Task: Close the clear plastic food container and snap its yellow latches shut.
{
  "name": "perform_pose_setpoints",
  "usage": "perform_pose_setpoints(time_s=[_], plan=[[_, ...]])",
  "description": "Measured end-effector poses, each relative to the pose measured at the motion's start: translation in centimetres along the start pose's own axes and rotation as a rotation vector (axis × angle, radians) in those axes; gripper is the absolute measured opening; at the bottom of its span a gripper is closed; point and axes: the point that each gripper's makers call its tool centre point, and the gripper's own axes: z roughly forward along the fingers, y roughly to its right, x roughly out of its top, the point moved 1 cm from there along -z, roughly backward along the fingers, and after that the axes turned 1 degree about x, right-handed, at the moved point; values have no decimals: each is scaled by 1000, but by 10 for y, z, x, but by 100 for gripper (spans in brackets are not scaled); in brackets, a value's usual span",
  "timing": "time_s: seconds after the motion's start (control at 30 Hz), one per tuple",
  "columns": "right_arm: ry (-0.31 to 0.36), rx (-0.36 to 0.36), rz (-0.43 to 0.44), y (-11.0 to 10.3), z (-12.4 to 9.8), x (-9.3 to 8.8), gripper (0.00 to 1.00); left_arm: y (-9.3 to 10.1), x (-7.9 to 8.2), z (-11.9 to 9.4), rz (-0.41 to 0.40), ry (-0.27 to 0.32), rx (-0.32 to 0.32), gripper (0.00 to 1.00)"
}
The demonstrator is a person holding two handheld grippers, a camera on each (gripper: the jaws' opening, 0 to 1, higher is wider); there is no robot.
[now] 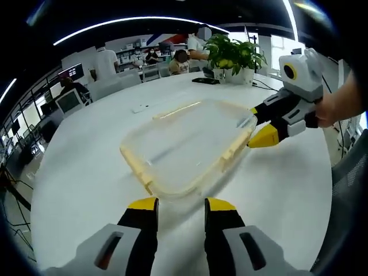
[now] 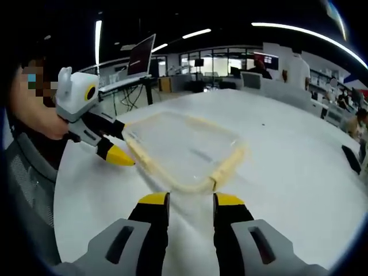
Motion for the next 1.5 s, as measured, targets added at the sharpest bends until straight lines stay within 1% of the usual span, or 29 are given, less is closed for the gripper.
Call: perform_pose_setpoints(time_s=[0.23,0.4,0.5,0.53,0.63,0.8,1.0,1.1,1.23,1.33,1.5], plan=[[1,3,-4,-2,2,3,25,-8,1,2,1,3,12,24],[5,5,2,-4,3,3,25,-10,1,2,1,3,16,25],[-1,4,20,-4,2,2,24,-11,1,2,-19,3,15,25],[-5,6,30,-4,2,2,24,-12,1,0,-38,4,20,26],[-15,6,34,-6,0,3,24,-14,2,-5,-53,11,32,26],[-16,0,64,-11,-11,7,31,-10,2,-19,-63,14,33,30],[-11,-20,72,-14,-27,12,33,0,3,-40,-57,27,34,32],[-1,-32,69,-17,-40,17,34,5,7,-50,-60,45,34,32],[7,-44,62,-19,-51,21,35,12,13,-63,-58,70,35,33],[14,-55,60,-21,-60,24,37,13,15,-72,-60,83,42,33],[12,-71,56,-30,-71,24,38,14,12,-84,-78,90,51,34]])
